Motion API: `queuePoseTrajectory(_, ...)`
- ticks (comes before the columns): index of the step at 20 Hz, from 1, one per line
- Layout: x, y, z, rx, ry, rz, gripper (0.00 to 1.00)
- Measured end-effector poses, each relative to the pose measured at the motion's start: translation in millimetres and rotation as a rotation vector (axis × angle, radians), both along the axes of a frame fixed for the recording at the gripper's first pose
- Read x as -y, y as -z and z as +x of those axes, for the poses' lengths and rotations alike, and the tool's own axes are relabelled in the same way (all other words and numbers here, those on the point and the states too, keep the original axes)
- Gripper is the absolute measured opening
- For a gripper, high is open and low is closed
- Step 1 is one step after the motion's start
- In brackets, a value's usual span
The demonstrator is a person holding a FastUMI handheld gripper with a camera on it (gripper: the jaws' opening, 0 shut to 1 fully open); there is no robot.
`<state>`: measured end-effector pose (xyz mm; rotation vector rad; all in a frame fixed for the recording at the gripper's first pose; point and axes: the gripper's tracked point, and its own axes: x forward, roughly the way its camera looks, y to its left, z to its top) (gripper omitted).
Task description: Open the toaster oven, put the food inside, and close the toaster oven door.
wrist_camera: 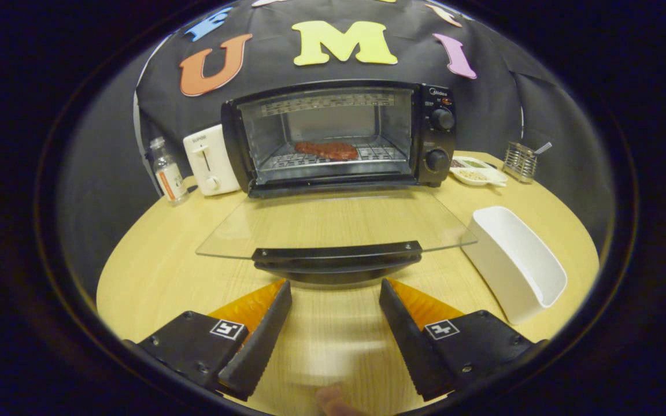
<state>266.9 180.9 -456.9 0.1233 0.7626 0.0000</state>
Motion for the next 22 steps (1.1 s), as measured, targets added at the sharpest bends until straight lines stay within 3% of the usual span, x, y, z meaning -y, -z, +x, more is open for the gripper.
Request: queuePoseTrajectory(22,12,-55,69,0.146,-0.040,-0.135,0.98)
